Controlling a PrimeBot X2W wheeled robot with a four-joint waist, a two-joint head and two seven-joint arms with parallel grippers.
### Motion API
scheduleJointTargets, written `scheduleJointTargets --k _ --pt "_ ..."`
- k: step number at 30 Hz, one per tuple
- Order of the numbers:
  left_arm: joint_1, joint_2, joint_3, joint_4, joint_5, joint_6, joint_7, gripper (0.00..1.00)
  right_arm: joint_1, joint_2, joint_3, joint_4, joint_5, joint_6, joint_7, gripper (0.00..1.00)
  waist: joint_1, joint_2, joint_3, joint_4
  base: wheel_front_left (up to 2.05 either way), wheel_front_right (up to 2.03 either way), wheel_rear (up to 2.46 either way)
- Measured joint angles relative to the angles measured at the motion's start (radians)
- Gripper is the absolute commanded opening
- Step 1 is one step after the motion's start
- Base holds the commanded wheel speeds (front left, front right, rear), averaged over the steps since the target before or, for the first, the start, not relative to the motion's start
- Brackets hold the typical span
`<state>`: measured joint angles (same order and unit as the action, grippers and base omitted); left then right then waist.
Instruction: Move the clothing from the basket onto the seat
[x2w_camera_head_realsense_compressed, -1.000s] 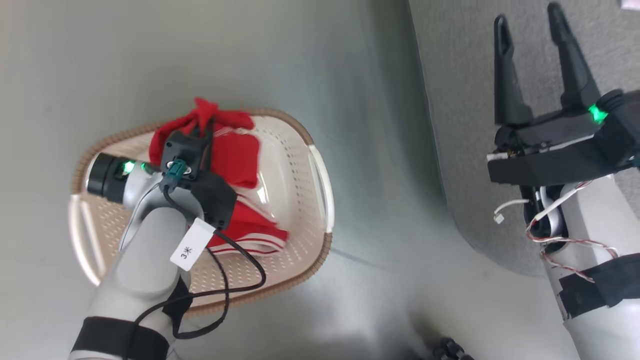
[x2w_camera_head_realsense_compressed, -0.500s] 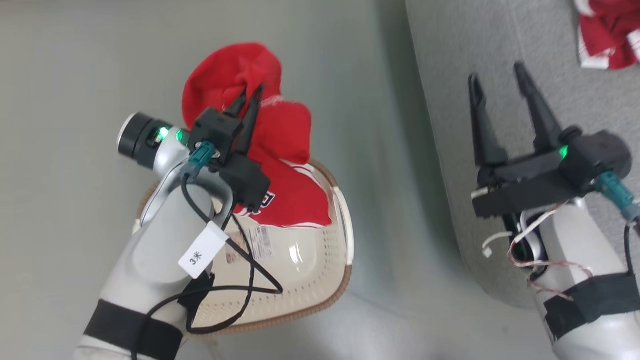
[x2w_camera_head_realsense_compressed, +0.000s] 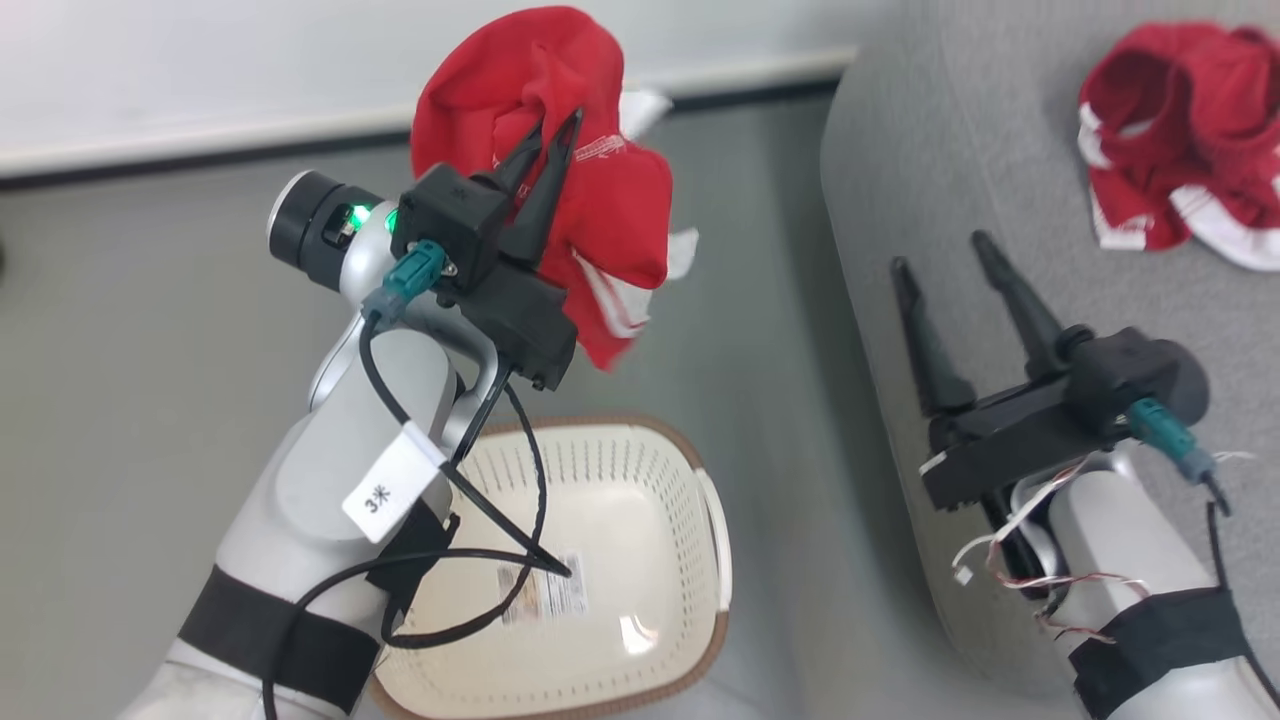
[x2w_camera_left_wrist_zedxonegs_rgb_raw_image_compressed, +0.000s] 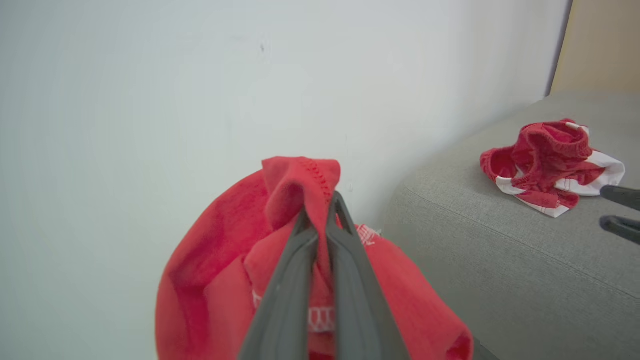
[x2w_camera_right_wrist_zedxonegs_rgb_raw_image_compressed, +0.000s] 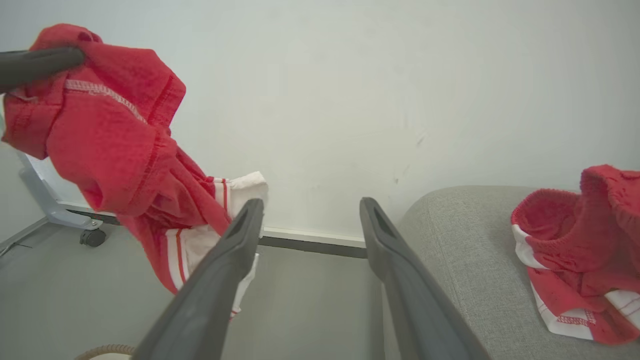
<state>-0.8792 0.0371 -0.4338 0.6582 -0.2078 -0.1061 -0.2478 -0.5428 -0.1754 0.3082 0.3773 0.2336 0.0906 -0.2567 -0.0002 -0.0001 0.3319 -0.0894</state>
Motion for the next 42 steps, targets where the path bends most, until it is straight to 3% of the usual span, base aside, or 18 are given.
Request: scheduleJointTargets --k 13,27,42 --pt "-0.022 -0.002 -0.08 0.039 -0.118 -0.001 0.054 0.0 0.001 0.053 0.155 0.143 -0.008 0.032 0.0 1.0 0.0 0.0 -0.195 0.033 0.0 0.0 0.0" --pt "0.073 -0.004 -0.218 -0.017 -0.246 0.014 0.111 0.0 0.026 0.082 0.371 0.225 0.064 0.033 0.0 1.0 0.0 0.0 -0.394 0.076 0.0 0.0 0.0" --pt "0.105 -0.001 -0.268 -0.129 -0.318 0.072 0.174 0.0 -0.111 0.09 0.558 0.334 0.148 0.033 0.0 1.0 0.0001 0.0001 -0.458 0.142 0.0 0.0 0.0"
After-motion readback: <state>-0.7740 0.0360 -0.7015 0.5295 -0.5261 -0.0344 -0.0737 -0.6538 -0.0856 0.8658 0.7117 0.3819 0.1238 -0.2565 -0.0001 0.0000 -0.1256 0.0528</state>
